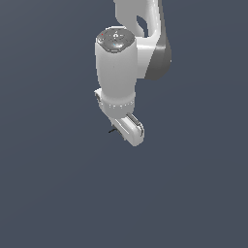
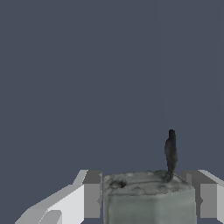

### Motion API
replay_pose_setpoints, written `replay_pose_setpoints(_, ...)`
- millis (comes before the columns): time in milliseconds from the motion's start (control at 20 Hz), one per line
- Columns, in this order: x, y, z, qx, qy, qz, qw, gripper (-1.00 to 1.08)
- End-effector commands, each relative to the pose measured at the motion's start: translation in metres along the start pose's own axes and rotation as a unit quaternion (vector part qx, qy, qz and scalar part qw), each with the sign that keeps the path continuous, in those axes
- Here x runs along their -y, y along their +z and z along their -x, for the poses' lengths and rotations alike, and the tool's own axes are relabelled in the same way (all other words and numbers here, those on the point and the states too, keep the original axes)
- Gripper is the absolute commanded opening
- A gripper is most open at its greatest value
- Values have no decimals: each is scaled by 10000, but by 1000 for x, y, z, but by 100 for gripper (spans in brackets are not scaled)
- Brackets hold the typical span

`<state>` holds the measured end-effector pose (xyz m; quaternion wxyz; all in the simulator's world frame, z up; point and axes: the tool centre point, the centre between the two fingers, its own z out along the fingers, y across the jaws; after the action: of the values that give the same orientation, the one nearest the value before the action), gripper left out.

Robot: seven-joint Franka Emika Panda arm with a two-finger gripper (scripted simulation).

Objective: Pick up the object and move it to a goal position.

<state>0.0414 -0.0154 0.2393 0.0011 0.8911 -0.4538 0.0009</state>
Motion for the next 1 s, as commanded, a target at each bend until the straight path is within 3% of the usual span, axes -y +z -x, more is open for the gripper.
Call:
replay_pose_setpoints(0, 12, -19, 0, 2, 2, 4, 10000, -100)
replay_pose_setpoints(450, 44, -69, -2, 8, -3, -1, 10000, -100)
replay_pose_setpoints(950, 58, -89, -4, 12, -6, -4, 10000, -100)
